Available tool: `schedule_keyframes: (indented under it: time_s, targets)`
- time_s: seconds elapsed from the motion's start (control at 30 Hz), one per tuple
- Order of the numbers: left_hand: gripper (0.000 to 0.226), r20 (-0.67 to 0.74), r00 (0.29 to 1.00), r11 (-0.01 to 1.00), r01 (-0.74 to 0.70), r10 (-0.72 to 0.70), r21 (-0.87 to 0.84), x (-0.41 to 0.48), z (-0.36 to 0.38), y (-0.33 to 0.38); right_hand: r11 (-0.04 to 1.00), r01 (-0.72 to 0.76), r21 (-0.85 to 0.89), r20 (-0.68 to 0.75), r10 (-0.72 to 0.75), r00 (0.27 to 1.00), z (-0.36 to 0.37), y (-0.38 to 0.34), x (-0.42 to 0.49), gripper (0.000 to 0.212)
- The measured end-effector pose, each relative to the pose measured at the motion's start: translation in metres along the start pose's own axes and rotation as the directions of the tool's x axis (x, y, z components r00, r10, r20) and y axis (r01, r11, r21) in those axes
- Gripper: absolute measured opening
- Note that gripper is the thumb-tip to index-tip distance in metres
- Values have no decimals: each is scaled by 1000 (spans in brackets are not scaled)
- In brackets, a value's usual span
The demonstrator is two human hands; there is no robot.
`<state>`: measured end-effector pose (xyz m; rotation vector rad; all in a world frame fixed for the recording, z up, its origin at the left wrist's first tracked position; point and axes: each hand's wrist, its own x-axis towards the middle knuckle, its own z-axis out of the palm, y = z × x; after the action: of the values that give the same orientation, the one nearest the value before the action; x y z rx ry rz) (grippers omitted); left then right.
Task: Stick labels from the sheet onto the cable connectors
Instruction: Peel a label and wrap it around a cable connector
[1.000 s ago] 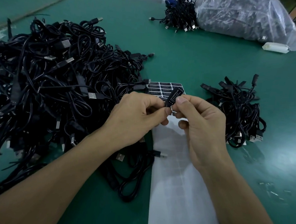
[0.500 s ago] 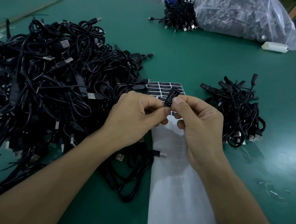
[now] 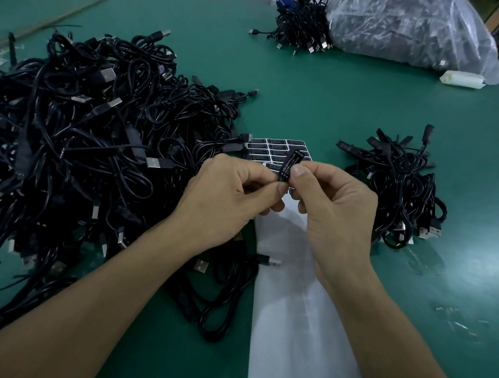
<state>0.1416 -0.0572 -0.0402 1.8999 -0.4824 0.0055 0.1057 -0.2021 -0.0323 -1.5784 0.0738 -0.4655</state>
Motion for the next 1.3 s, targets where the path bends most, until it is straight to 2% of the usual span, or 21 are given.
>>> schedule_keyframes:
  time_s: [0.27,0.53,0.83,0.97,1.13,1.3]
  targets:
    - [20,49,999,1000,-5,6,-11,0,-2,2,999,18,-48,-29,-19,999,0,2,0,15]
    - [6,96,995,998,6,-1,-57,0,-2,2,993,59,-100,-27,-62,998,-1,3,1,15]
    - [16,111,993,991,40,-25,-131,-1,-2,3,994,74,-84,-17,-75,997,0,2,-1,16]
    - [12,90,996,986,15,0,-166,0,-3,4,993,86,-77,-18,-88,996,0,1,-2,16]
    - [21,52,998,978,-27,38,-207,2,-4,4,991,119,-63,4,-119,993,1,-2,-4,21]
    - [20,49,997,970,-40,53,-239,3,-4,3,991,129,-46,8,-129,992,2,-4,-5,22]
